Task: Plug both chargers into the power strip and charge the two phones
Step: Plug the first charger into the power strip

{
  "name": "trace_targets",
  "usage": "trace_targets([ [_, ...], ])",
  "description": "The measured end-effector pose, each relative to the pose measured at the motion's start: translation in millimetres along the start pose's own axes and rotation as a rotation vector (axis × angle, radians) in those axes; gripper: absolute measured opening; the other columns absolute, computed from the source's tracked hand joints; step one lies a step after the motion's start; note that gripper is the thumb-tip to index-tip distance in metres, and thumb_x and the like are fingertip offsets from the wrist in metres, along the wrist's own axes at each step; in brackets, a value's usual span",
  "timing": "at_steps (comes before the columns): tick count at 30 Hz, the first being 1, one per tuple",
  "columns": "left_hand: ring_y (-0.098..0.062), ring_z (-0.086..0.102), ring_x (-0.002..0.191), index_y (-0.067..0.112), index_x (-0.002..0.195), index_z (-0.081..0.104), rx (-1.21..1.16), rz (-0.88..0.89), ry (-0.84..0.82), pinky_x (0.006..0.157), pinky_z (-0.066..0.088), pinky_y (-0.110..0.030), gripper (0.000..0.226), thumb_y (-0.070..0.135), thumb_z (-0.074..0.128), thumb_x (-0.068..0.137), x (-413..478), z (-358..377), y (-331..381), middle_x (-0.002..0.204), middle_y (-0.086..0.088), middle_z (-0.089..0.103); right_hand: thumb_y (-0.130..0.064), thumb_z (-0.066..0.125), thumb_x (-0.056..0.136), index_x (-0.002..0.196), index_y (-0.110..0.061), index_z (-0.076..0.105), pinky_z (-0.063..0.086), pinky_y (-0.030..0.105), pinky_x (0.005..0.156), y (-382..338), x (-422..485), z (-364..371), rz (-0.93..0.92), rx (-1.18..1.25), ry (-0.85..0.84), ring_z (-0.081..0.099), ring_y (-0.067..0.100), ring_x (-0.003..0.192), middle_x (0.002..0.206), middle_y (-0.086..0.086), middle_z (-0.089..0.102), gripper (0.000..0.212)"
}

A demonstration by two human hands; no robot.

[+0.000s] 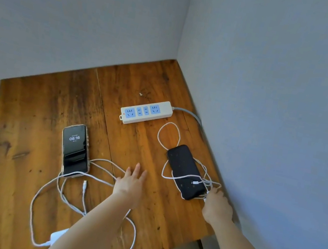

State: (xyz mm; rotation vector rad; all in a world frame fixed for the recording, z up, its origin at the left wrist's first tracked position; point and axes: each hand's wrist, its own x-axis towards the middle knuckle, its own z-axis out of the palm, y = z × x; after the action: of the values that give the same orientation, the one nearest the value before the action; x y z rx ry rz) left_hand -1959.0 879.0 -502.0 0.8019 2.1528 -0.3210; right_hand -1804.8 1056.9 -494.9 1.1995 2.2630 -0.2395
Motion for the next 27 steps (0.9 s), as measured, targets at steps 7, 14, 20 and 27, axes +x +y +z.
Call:
trace_targets([
  [7, -0.03, 0.017, 0.148, 0.027, 0.155, 0.006, -0.134, -0.015, -0.095, 0.111, 0.036, -0.044, 0.075, 0.01, 0.048, 0.095, -6.1, -21.0, -3.5, 0.164, -0.005, 0.004, -0.02, 0.062, 0.081, 0.112, -0.005, 0.052, 0.047, 0.031, 0.07, -14.1, 13.9, -69.8, -0.016, 0.153, 0.022, 0.057, 0.028, 0.098, 0.114, 0.013, 0.052, 0.035],
  [14, -0.032, 0.014, 0.148, 0.025, 0.155, 0.014, -0.348, -0.037, 0.072, 0.112, 0.035, -0.045, 0.078, 0.007, 0.055, 0.09, -4.4, -55.2, -21.1, 0.164, -0.008, 0.006, -0.023, 0.074, 0.07, 0.099, -0.019, 0.045, 0.03, 0.021, 0.048, -70.7, 35.2, -165.2, -0.201, 0.66, 0.148, 0.049, 0.008, 0.067, 0.089, -0.001, 0.053, 0.041],
  [20, -0.027, 0.004, 0.15, 0.023, 0.155, 0.011, -0.326, -0.035, 0.354, 0.114, 0.027, -0.046, 0.075, 0.013, 0.052, 0.093, 34.6, -99.1, -44.2, 0.164, -0.006, 0.0, -0.025, 0.077, 0.076, 0.101, -0.029, 0.043, 0.041, 0.014, 0.053, -133.7, 70.1, -168.5, -0.428, 0.74, 0.162, 0.058, 0.012, 0.087, 0.102, -0.005, 0.059, 0.043],
  [27, -0.028, -0.004, 0.15, 0.028, 0.155, 0.005, -0.304, -0.04, 0.432, 0.117, 0.014, -0.046, 0.073, 0.026, 0.049, 0.097, 86.3, -108.4, -46.2, 0.164, -0.004, -0.002, -0.034, 0.07, 0.082, 0.108, -0.027, 0.045, 0.038, 0.005, 0.039, -174.5, 112.7, -140.1, -0.397, 0.837, 0.135, 0.056, 0.003, 0.069, 0.1, -0.008, 0.058, 0.037],
])
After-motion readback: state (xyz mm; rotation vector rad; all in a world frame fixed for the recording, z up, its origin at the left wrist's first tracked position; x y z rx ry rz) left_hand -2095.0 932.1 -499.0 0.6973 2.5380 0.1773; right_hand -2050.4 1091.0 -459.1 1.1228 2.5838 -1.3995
